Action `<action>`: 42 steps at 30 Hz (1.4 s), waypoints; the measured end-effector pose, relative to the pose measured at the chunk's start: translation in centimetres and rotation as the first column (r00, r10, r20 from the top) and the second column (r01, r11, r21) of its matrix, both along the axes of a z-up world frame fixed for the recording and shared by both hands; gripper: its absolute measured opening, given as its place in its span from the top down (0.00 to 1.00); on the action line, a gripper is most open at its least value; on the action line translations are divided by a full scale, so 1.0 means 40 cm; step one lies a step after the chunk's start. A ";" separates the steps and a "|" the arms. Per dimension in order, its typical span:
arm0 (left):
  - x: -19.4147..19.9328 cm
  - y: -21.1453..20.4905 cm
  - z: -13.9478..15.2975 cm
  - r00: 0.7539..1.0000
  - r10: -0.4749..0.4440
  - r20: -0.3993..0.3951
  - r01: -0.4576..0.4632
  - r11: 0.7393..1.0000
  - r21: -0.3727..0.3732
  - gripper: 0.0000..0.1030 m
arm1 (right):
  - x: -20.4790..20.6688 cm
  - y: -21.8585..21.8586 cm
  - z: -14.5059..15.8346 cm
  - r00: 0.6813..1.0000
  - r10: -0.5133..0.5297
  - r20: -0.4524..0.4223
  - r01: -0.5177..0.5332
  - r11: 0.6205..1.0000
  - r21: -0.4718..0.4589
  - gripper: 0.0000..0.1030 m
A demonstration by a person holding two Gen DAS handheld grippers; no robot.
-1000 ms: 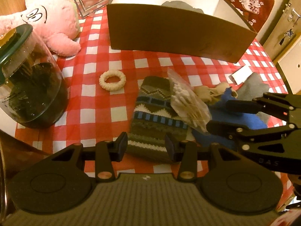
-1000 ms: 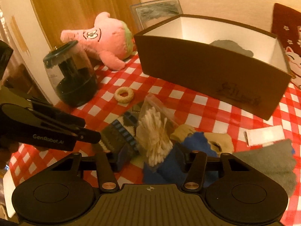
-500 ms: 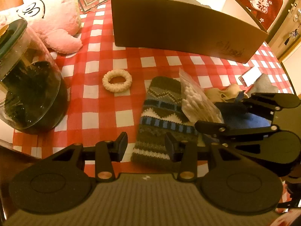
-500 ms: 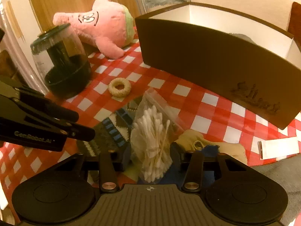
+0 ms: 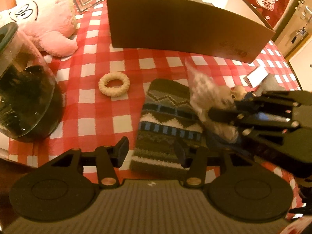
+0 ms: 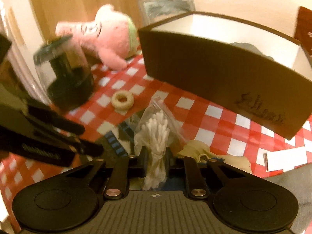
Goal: Organize soft objects
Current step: 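Close the right gripper on the bag of cotton swabs and lift it, then grasp the striped knit sock with the left gripper while the right gripper holds the swab bag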
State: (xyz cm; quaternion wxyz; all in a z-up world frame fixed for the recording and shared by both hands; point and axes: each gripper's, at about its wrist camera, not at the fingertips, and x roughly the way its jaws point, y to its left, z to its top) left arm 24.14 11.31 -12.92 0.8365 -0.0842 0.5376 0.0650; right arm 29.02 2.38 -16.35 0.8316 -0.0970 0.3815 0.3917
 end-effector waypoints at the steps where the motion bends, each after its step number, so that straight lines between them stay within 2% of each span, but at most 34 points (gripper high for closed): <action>1: 0.001 -0.004 -0.002 1.000 -0.007 -0.001 0.007 1.000 -0.002 0.49 | -0.001 -0.008 0.011 1.000 -0.011 -0.002 0.011 1.000 0.019 0.83; 4: 0.004 -0.022 -0.012 0.999 -0.032 -0.008 0.032 0.999 -0.006 0.47 | -0.004 -0.035 0.047 0.999 -0.040 -0.005 0.040 0.997 0.066 0.83; 11: 0.014 -0.065 -0.045 0.996 -0.087 -0.032 0.087 0.996 -0.009 0.44 | -0.023 -0.095 0.099 0.994 -0.109 -0.001 0.108 0.989 0.098 0.84; 15: 0.020 -0.080 -0.055 0.994 -0.110 -0.023 0.110 0.994 -0.002 0.36 | -0.036 -0.134 0.115 0.989 -0.145 -0.001 0.145 0.983 0.109 0.83; 23: 0.050 -0.099 -0.079 0.989 -0.146 -0.031 0.148 0.984 0.097 0.33 | -0.043 -0.171 0.119 0.978 -0.209 -0.003 0.208 0.973 0.097 0.84; 27: 0.055 -0.092 -0.083 0.990 -0.141 -0.025 0.143 0.983 0.112 0.35 | -0.046 -0.187 0.119 0.974 -0.226 0.004 0.225 0.971 0.087 0.84; 31: 0.051 -0.094 -0.082 0.989 -0.143 -0.019 0.145 0.980 0.135 0.44 | -0.048 -0.197 0.114 0.972 -0.237 -0.004 0.236 0.969 0.078 0.84; 35: 0.047 -0.085 -0.078 0.992 -0.122 -0.014 0.123 0.985 0.123 0.50 | -0.051 -0.201 0.111 0.970 -0.241 -0.011 0.241 0.968 0.076 0.84; 38: 0.043 -0.082 -0.073 0.994 -0.112 -0.009 0.112 0.987 0.113 0.58 | -0.054 -0.203 0.111 0.971 -0.238 -0.012 0.238 0.968 0.074 0.83; 42: 0.037 -0.084 -0.065 0.994 -0.112 0.004 0.111 0.989 0.096 0.79 | -0.060 -0.207 0.114 0.972 -0.234 -0.009 0.234 0.969 0.074 0.84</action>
